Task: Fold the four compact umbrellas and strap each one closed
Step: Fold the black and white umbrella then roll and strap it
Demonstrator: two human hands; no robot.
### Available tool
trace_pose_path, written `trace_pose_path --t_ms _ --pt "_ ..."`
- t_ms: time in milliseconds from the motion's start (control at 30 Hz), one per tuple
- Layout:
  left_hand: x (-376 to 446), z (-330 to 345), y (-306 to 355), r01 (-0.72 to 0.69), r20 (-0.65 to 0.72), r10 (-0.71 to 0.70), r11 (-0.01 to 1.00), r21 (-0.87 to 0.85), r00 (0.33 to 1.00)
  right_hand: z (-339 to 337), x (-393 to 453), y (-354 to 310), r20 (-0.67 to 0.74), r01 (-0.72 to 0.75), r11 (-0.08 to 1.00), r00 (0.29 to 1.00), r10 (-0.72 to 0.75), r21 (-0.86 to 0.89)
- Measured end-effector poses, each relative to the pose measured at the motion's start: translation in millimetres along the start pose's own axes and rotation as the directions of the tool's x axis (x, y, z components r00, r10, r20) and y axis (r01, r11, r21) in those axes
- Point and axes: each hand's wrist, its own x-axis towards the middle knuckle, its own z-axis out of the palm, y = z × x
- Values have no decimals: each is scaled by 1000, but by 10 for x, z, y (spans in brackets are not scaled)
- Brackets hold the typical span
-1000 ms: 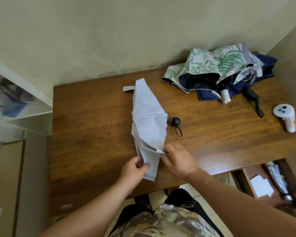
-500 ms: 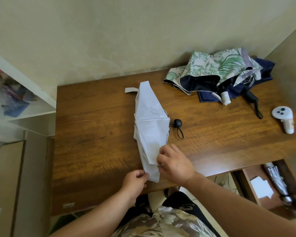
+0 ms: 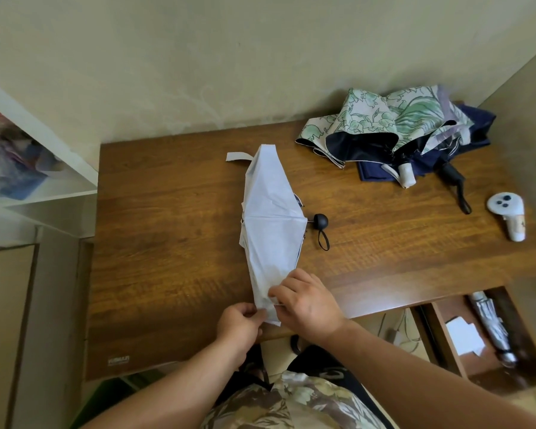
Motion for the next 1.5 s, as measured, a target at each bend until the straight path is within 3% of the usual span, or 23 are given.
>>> trace_pose_path --t_ms 233,367,433,500,567,633,767,867,933,1000,1067,1133,1167,1233,1333,1500 --pt "-73 -92 -41 -74 18 72 991 108 997 248 8 -28 158 -23 995 987 38 -94" --pt "-54 -248 82 -143 105 113 923 358 988 423 -17 -21 263 -41 989 962 78 -143" --pt "-34 -306 249 -223 21 252 813 538 968 477 -32 -22 277 -49 987 957 91 -156" --pt "-15 -314 469 -353 15 483 619 701 875 506 -48 -17 280 -59 987 955 99 -148" --pt "38 -224 728 -522 169 654 392 758 738 535 -83 3 276 -57 991 957 90 -124" --pt "122 -63 983 -650 326 701 255 716 634 559 -128 10 283 -50 992 956 82 -117" --pt "334 182 1251 -677 475 630 111 728 614 505 -203 -1 416 -69 995 904 93 -73" --pt "462 202 1233 -639 546 540 -18 769 641 351 -185 -10 602 -102 994 792 99 -29" --pt "497 171 1138 -621 594 510 -139 771 623 252 -106 28 635 -155 988 765 108 18" --pt "537 127 1003 -614 657 498 -278 739 566 151 25 104 544 -230 971 824 157 69" --pt "590 67 850 -626 687 473 -310 715 551 135 160 292 254 -228 971 946 203 74" --pt "688 11 687 -631 714 447 -349 693 538 101 290 446 74 -275 960 960 271 50" --pt "741 -18 617 -618 727 449 -390 683 520 90 367 496 67 -282 959 958 279 25" --pt "783 -53 509 -583 745 456 -466 666 487 103 492 601 202 -280 960 941 272 11" --pt "728 -76 365 -604 780 413 -495 625 469 97 611 751 382 -298 954 877 292 -44" --pt "632 -208 41 -606 824 348 -560 565 447 109 642 808 394 -279 957 873 286 -77"
